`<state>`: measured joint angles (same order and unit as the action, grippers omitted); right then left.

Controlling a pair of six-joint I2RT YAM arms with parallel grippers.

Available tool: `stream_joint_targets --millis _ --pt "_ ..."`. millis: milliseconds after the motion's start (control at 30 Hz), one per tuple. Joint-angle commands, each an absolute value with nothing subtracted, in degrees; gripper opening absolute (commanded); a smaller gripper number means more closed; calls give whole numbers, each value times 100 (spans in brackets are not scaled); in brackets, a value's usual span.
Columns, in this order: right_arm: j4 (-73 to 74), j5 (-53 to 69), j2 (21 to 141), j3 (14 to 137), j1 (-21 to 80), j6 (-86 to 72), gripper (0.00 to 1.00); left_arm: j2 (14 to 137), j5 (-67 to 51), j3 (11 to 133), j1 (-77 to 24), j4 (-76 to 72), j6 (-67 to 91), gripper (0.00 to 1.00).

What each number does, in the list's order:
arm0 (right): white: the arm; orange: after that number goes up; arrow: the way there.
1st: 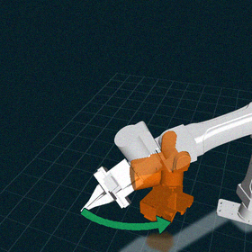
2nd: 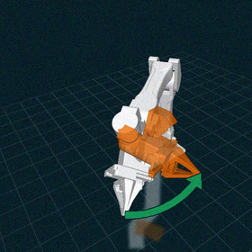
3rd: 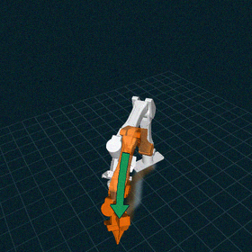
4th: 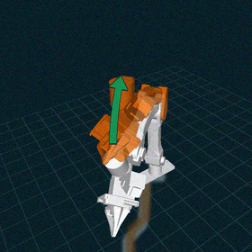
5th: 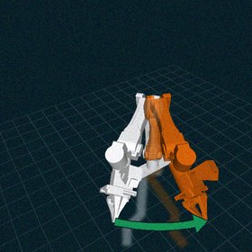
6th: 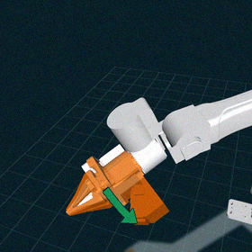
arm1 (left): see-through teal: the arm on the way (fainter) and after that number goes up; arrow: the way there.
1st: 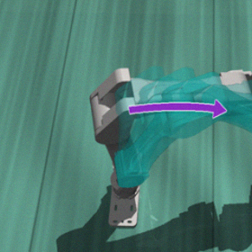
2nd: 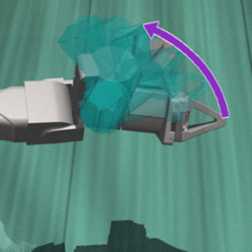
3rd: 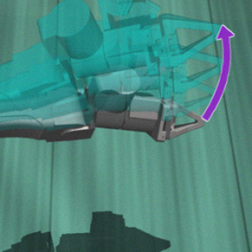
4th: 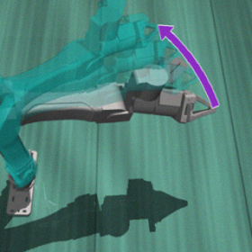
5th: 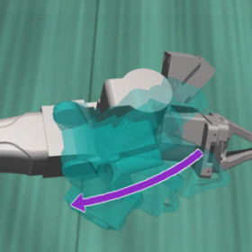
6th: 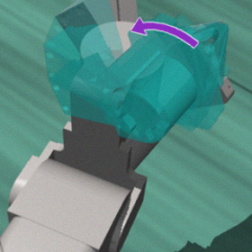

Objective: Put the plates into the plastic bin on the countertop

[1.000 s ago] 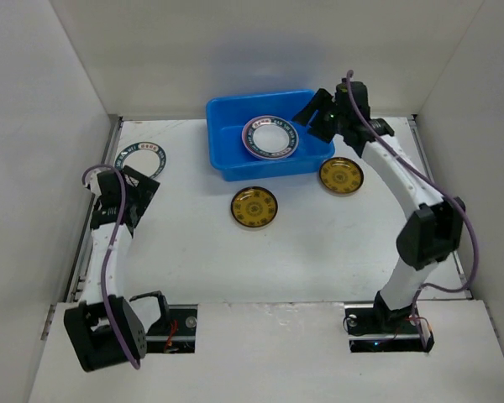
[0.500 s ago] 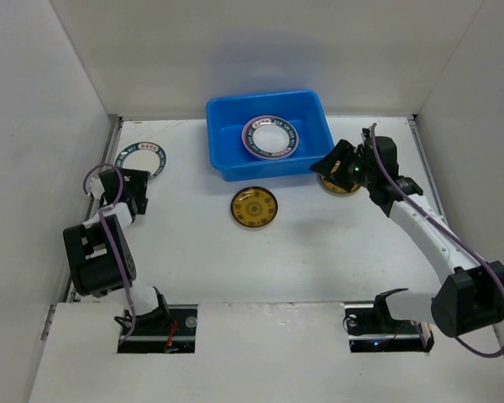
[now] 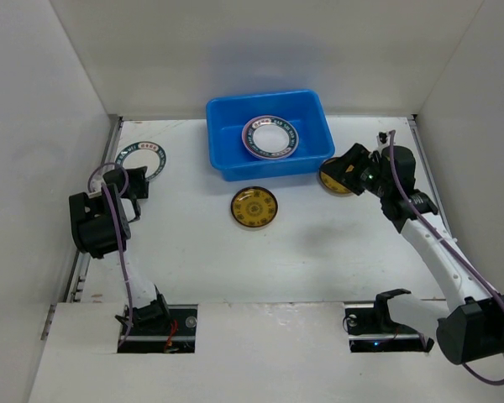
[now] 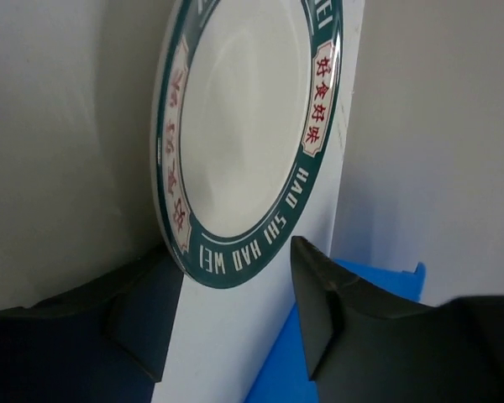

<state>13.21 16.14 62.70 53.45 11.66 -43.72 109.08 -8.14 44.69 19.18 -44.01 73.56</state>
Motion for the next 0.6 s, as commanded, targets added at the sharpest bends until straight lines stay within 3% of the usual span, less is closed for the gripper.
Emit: stream_joint_targets --millis 0,133,200,300,567 --pt "1046 1644 6152 5326 1103 -4351 70 11179 -712 4632 1921 -4553 7409 45" --pt "1046 1670 6179 5352 1085 -4359 69 11320 -677 4693 1938 -4562 7435 12" --pt "1046 1670 6205 5370 1103 -4359 69 11329 -677 4720 1947 -4562 7436 5" --pt "1046 1670 6214 5396 1112 -4359 68 11172 -721 4763 1938 -4570 7444 0" --pt "1046 1670 6047 5291 1112 -4359 68 10302 -1098 5886 1623 -3720 7067 0"
